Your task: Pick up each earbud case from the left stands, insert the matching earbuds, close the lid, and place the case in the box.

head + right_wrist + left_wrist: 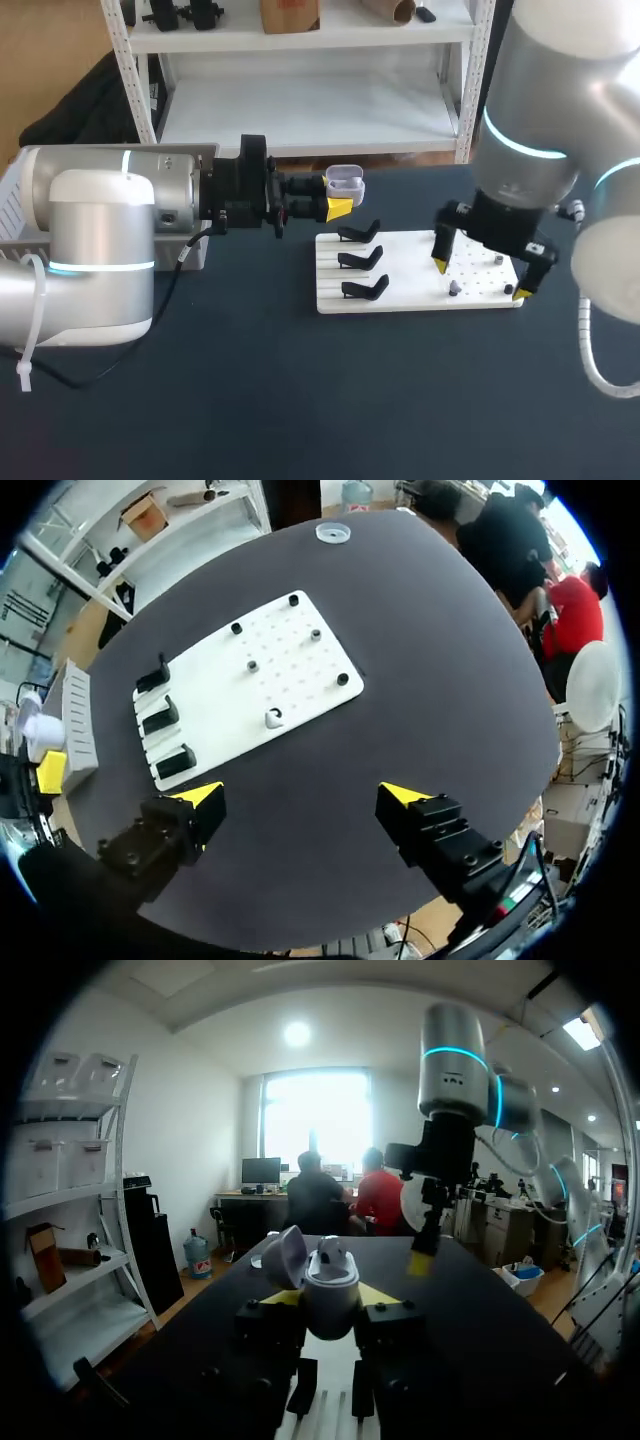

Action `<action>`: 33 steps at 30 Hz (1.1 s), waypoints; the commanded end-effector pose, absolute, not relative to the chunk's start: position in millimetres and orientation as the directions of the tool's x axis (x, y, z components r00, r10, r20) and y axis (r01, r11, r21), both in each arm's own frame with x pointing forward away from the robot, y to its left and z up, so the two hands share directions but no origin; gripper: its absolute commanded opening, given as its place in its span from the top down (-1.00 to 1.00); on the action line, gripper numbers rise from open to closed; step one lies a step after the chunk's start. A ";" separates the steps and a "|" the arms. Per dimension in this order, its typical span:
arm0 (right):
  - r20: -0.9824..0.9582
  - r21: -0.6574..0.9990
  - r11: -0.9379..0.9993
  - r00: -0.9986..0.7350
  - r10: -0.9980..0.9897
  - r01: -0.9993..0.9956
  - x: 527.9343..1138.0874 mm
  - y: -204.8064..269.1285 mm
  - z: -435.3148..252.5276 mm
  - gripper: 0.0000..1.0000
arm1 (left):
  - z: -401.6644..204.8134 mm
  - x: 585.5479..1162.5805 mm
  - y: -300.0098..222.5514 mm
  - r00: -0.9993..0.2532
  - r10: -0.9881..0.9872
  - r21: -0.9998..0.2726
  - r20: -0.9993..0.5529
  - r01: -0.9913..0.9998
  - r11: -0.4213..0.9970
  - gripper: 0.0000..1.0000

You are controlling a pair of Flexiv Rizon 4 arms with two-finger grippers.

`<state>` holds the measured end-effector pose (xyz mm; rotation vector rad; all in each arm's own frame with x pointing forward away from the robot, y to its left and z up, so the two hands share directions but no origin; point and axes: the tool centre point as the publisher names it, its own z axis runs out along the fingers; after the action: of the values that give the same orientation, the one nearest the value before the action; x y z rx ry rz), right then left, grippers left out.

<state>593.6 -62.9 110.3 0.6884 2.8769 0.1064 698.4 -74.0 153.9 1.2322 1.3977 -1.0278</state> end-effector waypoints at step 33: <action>-0.245 0.168 0.879 -0.845 0.476 0.446 639.7 -54.6 32.1 -0.33 | 153.4 697.5 -74.1 -0.015 0.169 0.008 -0.985 0.991 0.134 1.00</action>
<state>637.0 -56.9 34.3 0.6937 2.7658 0.1546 698.4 -74.0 153.9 1.2321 1.3978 -1.0278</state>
